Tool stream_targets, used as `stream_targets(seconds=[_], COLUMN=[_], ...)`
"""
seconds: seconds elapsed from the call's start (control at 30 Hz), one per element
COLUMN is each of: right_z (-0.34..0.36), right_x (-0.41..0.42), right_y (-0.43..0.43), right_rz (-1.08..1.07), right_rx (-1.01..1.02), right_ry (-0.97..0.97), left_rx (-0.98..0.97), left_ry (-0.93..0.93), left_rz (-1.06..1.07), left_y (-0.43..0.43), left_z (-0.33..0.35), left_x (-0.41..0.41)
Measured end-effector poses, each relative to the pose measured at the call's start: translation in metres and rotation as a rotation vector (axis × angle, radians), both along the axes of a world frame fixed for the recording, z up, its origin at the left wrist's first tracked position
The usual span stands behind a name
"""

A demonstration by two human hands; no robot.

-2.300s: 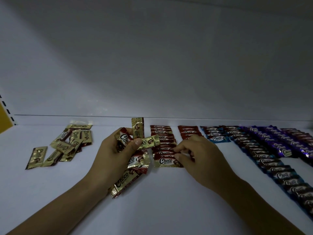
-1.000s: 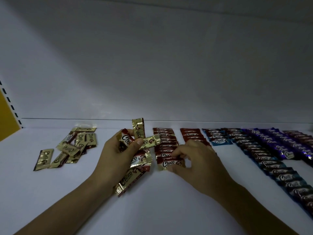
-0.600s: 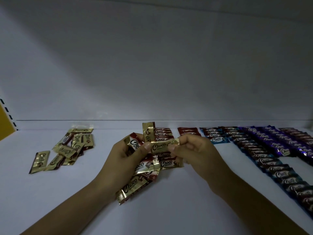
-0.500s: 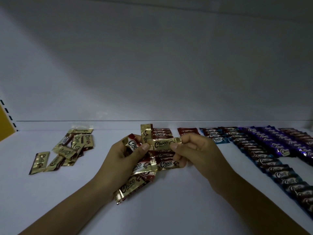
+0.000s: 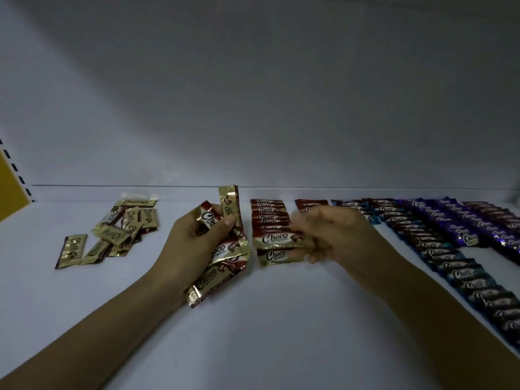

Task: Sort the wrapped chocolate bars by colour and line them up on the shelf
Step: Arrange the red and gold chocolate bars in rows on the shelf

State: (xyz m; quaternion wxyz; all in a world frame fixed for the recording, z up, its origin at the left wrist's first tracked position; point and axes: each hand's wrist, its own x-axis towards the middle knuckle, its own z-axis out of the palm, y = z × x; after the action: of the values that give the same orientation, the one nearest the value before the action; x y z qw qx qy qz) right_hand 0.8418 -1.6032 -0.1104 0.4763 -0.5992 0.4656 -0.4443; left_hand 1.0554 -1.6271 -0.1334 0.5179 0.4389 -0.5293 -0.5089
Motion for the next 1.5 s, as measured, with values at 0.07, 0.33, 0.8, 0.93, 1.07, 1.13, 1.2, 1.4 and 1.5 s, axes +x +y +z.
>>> stream_targets(seconds=[0.07, 0.33, 0.8, 0.93, 1.07, 1.13, 1.2, 1.4, 1.5], right_z=[-0.001, -0.016, -0.027, -0.028, -0.029, -0.028, -0.025, -0.024, -0.025], right_x=[-0.005, -0.005, 0.006, 0.006, 0.004, 0.004, 0.003, 0.004, 0.004], right_y=[-0.001, -0.006, -0.013, -0.011, -0.011, -0.010, -0.008, -0.006, -0.006], right_rz=[0.025, -0.023, -0.160, -0.171, -0.174, -0.187, -0.174, -0.130, -0.136], right_rx=[-0.060, -0.273, -0.373, -0.380, -0.414, -0.433, -0.438, -0.420, -0.440], right_ry=[0.240, 0.681, 0.818, 0.822, 0.840, 0.844, 0.856, 0.943, 0.940], left_rx=[0.007, -0.011, -0.075, -0.066, -0.085, -0.084, -0.079, -0.059, -0.079], left_ry=[0.014, 0.021, -0.008, -0.022, -0.041, -0.038, -0.037, -0.019, -0.041], left_rz=[0.006, 0.007, 0.018, 0.026, 0.047, 0.040, 0.033, 0.026, 0.005], left_y=[0.000, -0.004, -0.007, -0.007, -0.007, -0.006, -0.005, -0.004, -0.003], left_z=[0.001, -0.003, -0.002, -0.001, -0.001, -0.001, 0.000, 0.001, 0.000], left_x=[0.001, 0.001, 0.002, 0.003, 0.004, 0.004, 0.004, 0.004, 0.003])
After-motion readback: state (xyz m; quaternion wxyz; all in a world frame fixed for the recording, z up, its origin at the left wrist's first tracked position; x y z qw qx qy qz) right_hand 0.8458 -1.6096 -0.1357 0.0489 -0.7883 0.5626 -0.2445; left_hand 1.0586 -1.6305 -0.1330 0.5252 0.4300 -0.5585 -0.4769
